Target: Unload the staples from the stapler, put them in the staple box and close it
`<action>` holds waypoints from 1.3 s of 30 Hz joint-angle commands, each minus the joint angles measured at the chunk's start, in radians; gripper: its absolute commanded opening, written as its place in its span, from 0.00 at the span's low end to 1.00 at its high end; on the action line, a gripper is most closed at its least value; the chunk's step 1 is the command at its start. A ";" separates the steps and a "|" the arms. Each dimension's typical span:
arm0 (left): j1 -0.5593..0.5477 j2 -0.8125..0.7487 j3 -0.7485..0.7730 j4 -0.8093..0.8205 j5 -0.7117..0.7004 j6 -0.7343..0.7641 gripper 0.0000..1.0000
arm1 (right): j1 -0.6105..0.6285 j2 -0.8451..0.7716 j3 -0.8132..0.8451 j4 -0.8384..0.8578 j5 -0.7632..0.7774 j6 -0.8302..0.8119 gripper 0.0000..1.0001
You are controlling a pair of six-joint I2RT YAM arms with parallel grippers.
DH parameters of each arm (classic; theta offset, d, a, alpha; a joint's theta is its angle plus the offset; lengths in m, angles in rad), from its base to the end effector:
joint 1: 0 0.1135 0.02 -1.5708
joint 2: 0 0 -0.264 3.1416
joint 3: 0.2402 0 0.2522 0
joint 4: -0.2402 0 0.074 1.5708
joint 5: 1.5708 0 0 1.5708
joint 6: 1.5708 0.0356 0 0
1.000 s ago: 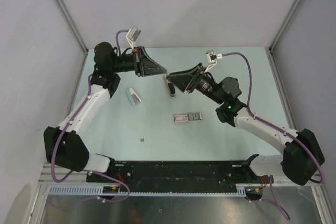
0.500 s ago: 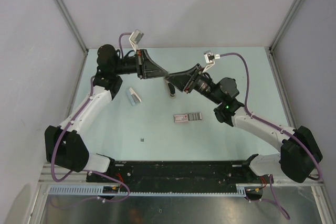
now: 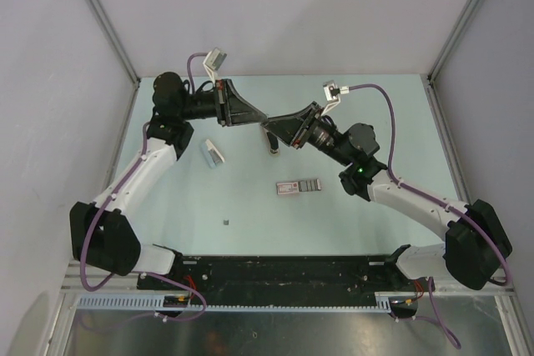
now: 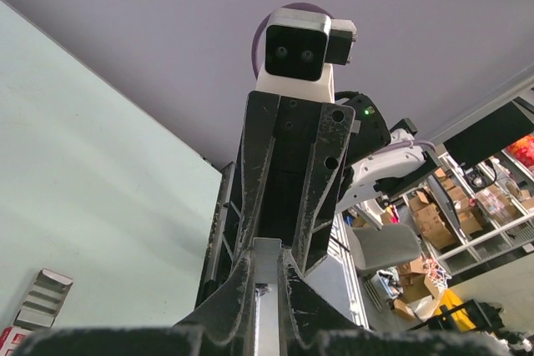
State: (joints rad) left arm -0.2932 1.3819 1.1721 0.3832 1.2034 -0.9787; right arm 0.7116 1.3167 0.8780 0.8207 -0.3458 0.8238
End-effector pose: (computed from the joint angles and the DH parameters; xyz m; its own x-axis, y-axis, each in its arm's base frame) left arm 0.2852 -0.1208 0.3954 -0.7242 -0.0927 -0.6833 0.6861 0.0022 -0.7275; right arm 0.2198 0.2055 0.3594 -0.4338 0.5375 -0.7232 -0.7864 0.1659 0.5950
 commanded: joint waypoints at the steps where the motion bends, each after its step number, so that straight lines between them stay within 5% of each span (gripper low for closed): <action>1: -0.010 -0.036 -0.010 0.023 0.003 0.001 0.00 | 0.015 -0.004 0.047 0.027 0.012 -0.017 0.09; 6: -0.010 -0.037 -0.009 0.022 0.005 0.001 0.00 | 0.027 -0.019 0.047 -0.004 0.013 -0.041 0.09; 28: -0.006 -0.043 -0.008 0.022 -0.005 0.005 0.00 | 0.026 -0.035 0.047 -0.021 -0.009 -0.039 0.41; 39: -0.003 -0.052 -0.013 0.022 -0.004 0.005 0.00 | 0.026 -0.040 0.047 -0.036 0.003 -0.044 0.24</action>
State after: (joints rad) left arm -0.2943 1.3785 1.1702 0.3820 1.2037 -0.9779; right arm 0.7319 1.3033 0.8814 0.7666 -0.3424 0.7918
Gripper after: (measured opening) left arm 0.142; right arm 0.275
